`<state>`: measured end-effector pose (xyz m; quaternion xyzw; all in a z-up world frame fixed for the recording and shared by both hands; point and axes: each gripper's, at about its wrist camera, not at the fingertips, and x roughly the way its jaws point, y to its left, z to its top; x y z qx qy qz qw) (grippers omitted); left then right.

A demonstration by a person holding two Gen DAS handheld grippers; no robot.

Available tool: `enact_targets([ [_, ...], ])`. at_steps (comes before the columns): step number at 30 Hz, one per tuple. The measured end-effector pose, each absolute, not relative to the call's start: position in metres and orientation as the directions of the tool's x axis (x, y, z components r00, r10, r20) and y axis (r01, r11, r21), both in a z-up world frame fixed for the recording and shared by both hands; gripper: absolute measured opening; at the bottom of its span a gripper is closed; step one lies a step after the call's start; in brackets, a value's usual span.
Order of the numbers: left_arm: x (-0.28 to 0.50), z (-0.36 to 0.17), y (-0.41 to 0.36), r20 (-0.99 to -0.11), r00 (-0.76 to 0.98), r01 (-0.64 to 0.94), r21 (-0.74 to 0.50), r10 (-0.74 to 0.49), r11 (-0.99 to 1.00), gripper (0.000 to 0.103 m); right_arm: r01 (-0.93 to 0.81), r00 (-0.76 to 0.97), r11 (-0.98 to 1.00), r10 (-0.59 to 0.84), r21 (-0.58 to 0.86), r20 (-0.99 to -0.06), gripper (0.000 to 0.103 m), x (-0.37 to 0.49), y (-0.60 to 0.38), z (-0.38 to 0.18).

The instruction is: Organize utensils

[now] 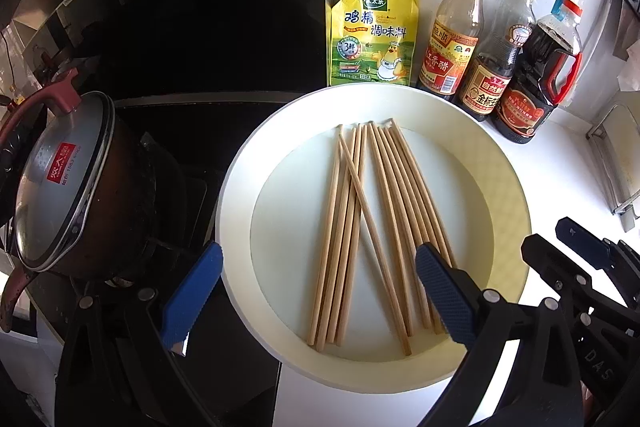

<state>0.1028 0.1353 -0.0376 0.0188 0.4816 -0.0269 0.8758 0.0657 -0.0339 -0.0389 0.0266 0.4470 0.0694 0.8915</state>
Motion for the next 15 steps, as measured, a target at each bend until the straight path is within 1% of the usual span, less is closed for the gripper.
enact_targets([
  [15,0.1052,-0.0375,0.1352,-0.85,0.526,0.057,0.011,-0.02,0.998,0.095,-0.099,0.591,0.989,0.147,0.11,-0.793,0.051,0.0661,-0.0341,-0.0382],
])
